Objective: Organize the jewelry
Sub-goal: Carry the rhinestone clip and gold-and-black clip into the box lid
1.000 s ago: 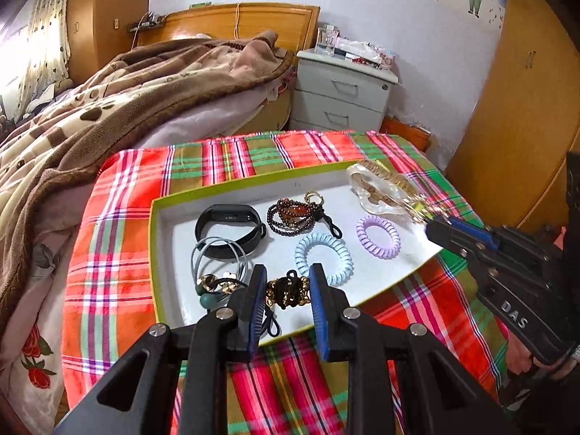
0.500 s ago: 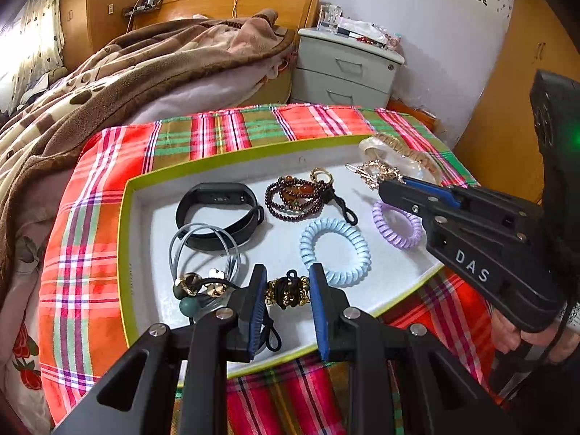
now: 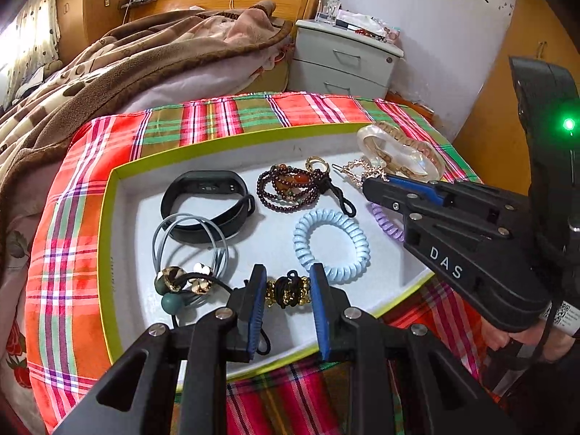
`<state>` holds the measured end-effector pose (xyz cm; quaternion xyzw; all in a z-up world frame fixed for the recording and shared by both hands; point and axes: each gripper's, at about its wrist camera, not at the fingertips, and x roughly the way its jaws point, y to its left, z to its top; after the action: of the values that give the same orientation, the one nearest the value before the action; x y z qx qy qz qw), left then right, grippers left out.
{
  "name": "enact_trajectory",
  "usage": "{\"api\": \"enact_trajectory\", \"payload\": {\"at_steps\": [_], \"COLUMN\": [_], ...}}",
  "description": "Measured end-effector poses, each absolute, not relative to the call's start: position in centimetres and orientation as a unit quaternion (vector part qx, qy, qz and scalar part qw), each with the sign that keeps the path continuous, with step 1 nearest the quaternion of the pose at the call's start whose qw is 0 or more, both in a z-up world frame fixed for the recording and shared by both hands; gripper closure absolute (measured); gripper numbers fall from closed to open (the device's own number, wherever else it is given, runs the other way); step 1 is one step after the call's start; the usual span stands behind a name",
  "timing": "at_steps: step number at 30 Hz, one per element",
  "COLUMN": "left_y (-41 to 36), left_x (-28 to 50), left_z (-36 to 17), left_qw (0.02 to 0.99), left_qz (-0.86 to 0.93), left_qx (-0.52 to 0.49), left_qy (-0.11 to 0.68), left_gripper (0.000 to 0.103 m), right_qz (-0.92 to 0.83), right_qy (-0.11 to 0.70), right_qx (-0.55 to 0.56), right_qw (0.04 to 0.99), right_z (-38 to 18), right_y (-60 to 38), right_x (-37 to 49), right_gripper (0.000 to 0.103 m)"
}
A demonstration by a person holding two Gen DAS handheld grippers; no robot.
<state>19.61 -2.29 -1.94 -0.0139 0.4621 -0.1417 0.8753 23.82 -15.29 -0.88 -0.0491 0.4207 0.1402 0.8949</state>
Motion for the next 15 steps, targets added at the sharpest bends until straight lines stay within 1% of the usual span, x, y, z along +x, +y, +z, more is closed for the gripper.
{"api": "enact_trajectory", "payload": {"at_steps": [13, 15], "left_y": [-2.13, -2.14], "left_x": [19.82, 19.86], "left_z": [-1.97, -1.98], "left_qw": [0.874, 0.873], "left_qz": [-0.14, -0.141], "left_qx": [-0.018, -0.02], "left_qy": [0.465, 0.467], "left_gripper": [0.077, 0.076], "right_qz": [0.143, 0.144], "right_qy": [0.427, 0.427], "right_qx": [-0.039, -0.035], "right_qw": [0.892, 0.892], "right_z": [-1.12, -1.08], "right_y": [-15.44, -15.51], "right_x": [24.01, 24.0], "right_gripper": [0.093, 0.091]}}
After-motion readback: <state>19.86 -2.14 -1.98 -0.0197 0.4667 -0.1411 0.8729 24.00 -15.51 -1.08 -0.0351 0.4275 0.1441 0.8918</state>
